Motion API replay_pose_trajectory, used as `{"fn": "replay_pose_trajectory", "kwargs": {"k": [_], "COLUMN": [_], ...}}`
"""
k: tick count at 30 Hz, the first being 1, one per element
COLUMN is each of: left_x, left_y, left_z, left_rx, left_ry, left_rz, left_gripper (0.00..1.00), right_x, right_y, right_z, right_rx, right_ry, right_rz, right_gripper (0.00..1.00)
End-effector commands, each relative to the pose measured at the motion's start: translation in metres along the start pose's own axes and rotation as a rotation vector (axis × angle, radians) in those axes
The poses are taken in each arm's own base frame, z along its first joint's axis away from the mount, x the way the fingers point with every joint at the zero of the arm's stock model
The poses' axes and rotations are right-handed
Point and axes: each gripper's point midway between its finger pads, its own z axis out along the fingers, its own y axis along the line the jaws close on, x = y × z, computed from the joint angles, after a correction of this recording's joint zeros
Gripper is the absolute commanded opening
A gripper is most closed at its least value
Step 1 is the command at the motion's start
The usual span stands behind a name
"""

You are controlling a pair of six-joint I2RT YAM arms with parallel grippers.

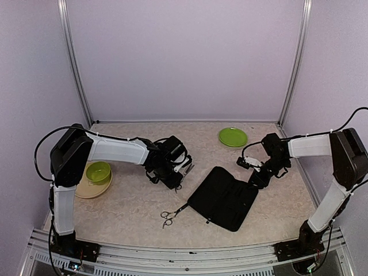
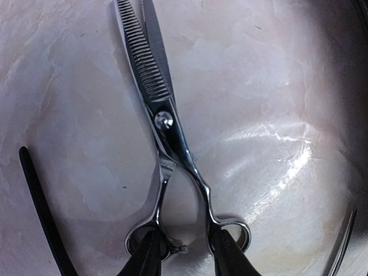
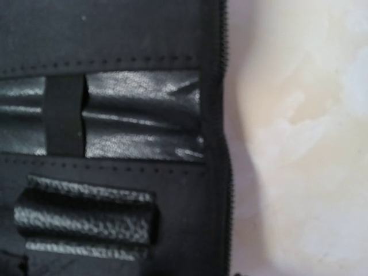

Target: Sort the hair-cutting tools

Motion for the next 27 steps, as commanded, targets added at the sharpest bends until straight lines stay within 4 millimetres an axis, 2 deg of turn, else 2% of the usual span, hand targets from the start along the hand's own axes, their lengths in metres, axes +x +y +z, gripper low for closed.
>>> {"fn": "replay_pose_trajectory", "kwargs": {"k": [1,5,10,14,17,21,27], "left_x": [0.005,-0.004,-0.018,-0.036,-0.044,-0.039,-0.027], "left_y": [0.005,0.004,0.002,0.006,0.023,0.05,0.043], "left_z": [-0.003,-0.009,-0.023,-0.049,-0.061,-0.05,-0.028], "left_rx": [-0.028,-0.007,0.03,0.101,0.119,0.072,0.081], "left_ry": [0.014,-0.011,-0.056,-0.14,-0.179,-0.146,-0.089], "left_rz": [0.036,0.049,0.052,0.027,-0.032,-0.102,-0.079], "left_gripper": [0.27,0.19,0.19,0.35,0.39,0.34,0.34], "right_x": [0.0,0.0,0.0,0.0,0.0,0.0,0.001], "right_y": [0.005,0.005,0.005,0.005,0.006,0.006,0.005], "right_z": [0.002,0.001,0.002,0.002,0.003,0.002,0.003], "right_rx": [-0.02,-0.017,-0.021,-0.024,-0.025,-0.024,-0.024], "right_ry": [-0.003,-0.006,-0.004,-0.003,-0.004,-0.004,0.0], "right_rz": [-0.005,-0.008,-0.004,-0.003,-0.004,-0.005,-0.005], "right_gripper": [0.37,0.36,0.36,0.36,0.36,0.36,0.36]}}
